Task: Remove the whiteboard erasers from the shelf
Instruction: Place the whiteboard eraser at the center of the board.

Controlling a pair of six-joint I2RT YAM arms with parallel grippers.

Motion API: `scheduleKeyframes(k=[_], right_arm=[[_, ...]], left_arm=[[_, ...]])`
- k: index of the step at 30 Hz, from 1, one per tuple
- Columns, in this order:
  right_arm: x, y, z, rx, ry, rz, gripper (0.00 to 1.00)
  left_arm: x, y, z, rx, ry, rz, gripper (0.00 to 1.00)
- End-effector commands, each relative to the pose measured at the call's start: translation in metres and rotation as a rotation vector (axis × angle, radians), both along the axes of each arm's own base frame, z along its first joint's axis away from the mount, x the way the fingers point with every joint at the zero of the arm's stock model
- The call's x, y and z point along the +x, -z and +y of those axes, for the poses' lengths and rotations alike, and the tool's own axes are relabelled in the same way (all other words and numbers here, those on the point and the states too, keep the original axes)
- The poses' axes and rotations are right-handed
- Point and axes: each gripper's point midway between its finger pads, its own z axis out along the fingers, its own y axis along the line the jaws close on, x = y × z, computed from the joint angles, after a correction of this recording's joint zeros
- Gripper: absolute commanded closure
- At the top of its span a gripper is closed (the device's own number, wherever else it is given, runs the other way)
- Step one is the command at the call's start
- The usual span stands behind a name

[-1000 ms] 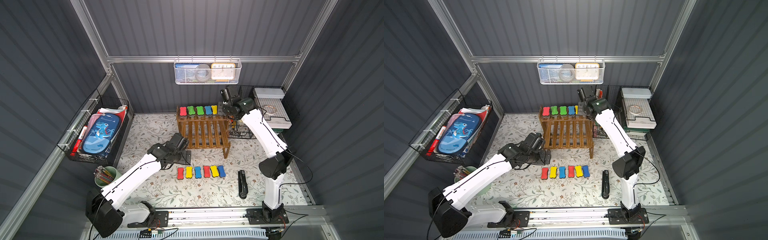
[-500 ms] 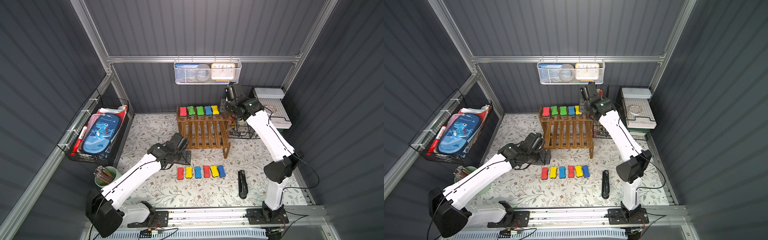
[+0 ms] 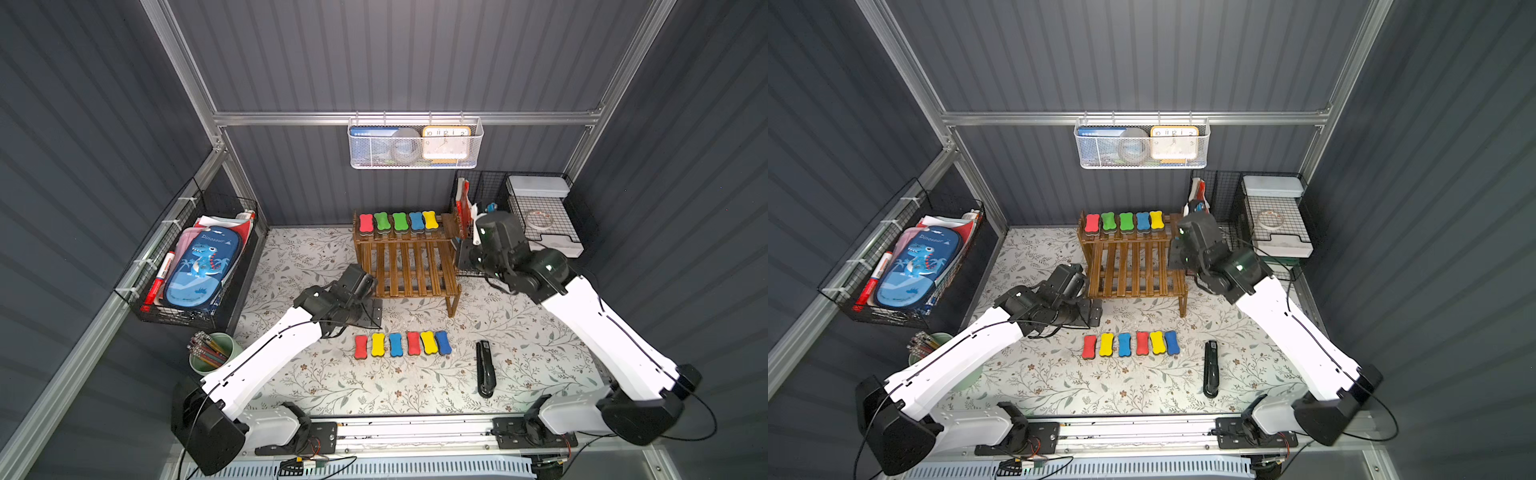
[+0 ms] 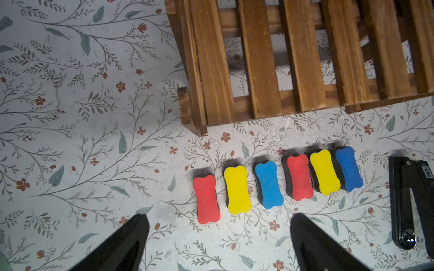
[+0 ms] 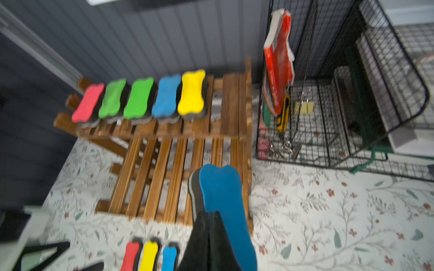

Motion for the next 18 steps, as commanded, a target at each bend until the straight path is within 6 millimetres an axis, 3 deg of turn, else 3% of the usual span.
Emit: scheduleKeyframes(k=[1, 7, 10, 12, 18], right_arm=[[-0.04, 0.037, -0.015, 0.012, 0.054, 0.062, 1.0], [-0.111, 0.133, -0.014, -0.039, 0.038, 0.265, 1.0], [-0.141, 0.168, -0.006, -0.106, 0.013, 0.328, 1.0], [-0.157, 0.186, -0.005, -0.151, 0.001, 0.364, 1.0], [-0.186, 0.215, -0.007, -0.279, -0.052, 0.47, 1.0]], left_arm=[[0.004, -0.02, -0.001, -0.027, 0.012, -0.055, 0.01], [0.002, -0.027, 0.001, -0.03, 0.018, -0.07, 0.01], [0.002, -0.034, 0.003, -0.041, 0.016, -0.089, 0.01], [0.001, -0.038, 0.004, -0.045, 0.017, -0.1, 0.01], [-0.003, -0.046, 0.009, -0.045, 0.01, -0.114, 0.01]])
